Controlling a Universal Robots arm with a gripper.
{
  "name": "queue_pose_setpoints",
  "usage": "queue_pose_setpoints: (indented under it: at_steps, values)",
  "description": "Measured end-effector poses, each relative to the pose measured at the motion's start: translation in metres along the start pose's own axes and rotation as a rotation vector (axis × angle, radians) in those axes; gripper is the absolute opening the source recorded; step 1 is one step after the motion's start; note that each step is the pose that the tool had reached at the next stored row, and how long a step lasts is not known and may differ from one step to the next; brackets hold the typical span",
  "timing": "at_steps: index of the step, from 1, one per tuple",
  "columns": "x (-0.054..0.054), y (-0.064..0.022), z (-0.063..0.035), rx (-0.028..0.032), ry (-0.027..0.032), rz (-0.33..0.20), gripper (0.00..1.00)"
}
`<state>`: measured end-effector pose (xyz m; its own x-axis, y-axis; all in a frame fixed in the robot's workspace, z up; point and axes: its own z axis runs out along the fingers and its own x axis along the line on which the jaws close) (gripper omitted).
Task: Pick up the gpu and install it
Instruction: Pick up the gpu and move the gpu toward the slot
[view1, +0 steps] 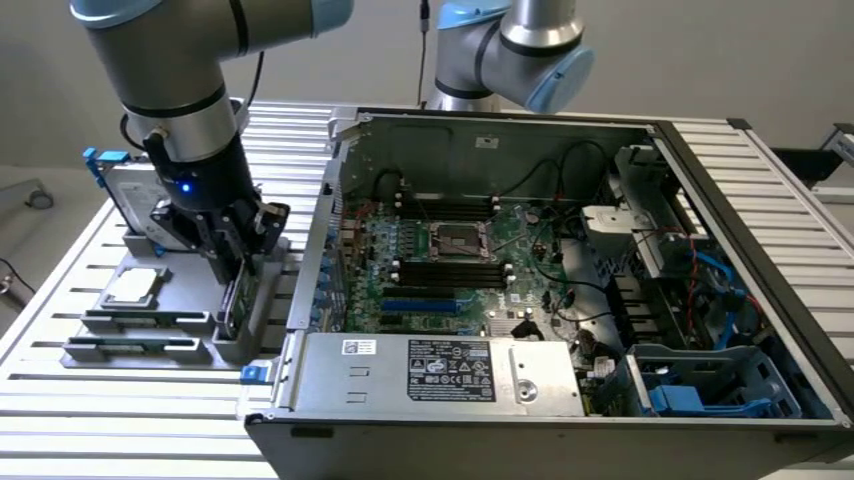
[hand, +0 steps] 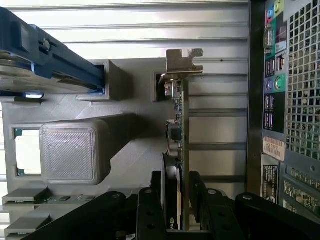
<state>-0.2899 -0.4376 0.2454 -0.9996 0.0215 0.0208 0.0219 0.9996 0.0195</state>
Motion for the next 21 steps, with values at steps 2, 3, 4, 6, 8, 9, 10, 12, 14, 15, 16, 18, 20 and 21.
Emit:
queue_pose_setpoints:
  at_steps: [2,3,4,6,8,9,10,12,14,15,16,18,20,21]
  values:
    - [0.0002,0.0000,0.0000,-0.0035,0.0001,0.000,0.36]
    - [0.0004,0.0000,0.0001,-0.0049,0.0001,0.000,0.36]
    - [0.0005,0.0000,0.0001,-0.0059,0.0003,0.000,0.36]
    - [0.0006,0.0000,0.0001,-0.0062,0.0007,0.000,0.36]
    - [0.0009,0.0000,0.0001,-0.0062,0.0011,0.000,0.36]
    - [0.0010,-0.0001,0.0002,-0.0062,0.0013,0.000,0.36]
    - [0.0011,-0.0003,0.0003,-0.0063,0.0013,0.000,0.36]
    - [0.0012,-0.0005,0.0003,-0.0061,0.0015,0.000,0.34]
    - [0.0011,-0.0005,0.0003,-0.0062,0.0015,0.000,0.27]
    - [0.0011,-0.0005,0.0003,-0.0061,0.0015,0.000,0.27]
    - [0.0011,-0.0005,0.0004,-0.0062,0.0014,0.000,0.27]
    - [0.0011,-0.0006,0.0003,-0.0061,0.0015,0.000,0.26]
    - [0.0011,-0.0006,0.0003,-0.0061,0.0015,0.000,0.26]
    - [0.0011,-0.0006,0.0003,-0.0062,0.0015,0.000,0.26]
